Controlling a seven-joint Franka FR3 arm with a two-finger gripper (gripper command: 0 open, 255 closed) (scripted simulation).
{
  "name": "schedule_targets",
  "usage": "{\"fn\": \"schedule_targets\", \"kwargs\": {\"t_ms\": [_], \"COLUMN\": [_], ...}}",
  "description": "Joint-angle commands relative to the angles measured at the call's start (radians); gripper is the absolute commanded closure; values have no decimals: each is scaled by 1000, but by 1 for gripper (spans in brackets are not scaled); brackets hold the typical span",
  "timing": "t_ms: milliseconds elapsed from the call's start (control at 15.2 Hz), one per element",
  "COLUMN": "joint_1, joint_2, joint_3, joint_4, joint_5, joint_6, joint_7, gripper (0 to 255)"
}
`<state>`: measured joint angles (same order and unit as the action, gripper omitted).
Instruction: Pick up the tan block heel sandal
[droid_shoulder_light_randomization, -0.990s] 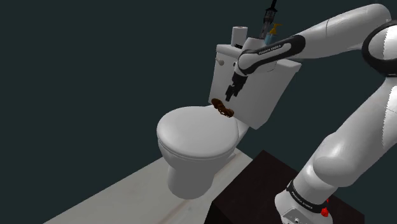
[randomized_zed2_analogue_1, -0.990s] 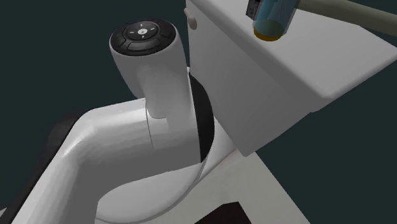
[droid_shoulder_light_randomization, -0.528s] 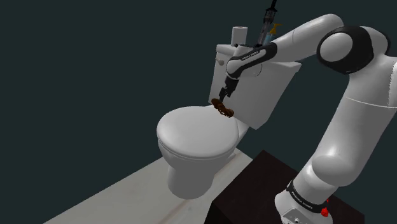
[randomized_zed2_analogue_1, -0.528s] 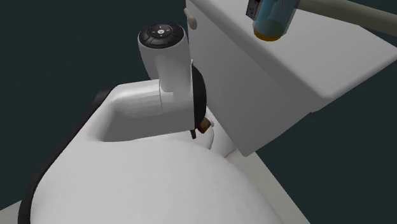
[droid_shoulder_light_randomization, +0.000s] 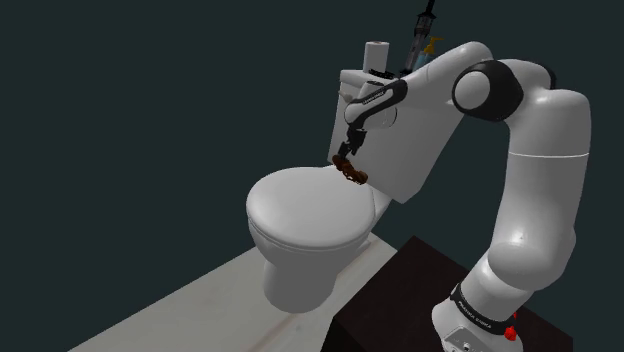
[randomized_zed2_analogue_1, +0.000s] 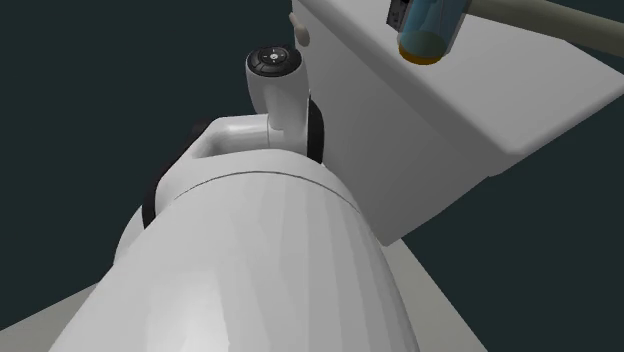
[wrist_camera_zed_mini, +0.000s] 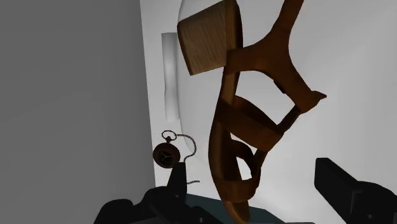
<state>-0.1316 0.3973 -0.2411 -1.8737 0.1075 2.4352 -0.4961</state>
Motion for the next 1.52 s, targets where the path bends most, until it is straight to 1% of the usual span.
{"fn": "schedule_targets", "kwargs": {"t_ms": [0, 264, 396, 462, 1056, 1452], "joint_1": [-4, -10, -10, -10, -10, -2], "joint_2": [22, 60, 60, 60, 60, 11], "joint_3": [4, 12, 12, 12, 12, 1], "joint_4": [3, -8, -8, -7, -8, 7], "joint_5": [7, 20, 20, 20, 20, 3], "joint_6": [20, 68, 68, 67, 68, 5], "joint_7": [-5, -13, -13, -13, -13, -2], "gripper": [0, 0, 0, 255, 255, 255]}}
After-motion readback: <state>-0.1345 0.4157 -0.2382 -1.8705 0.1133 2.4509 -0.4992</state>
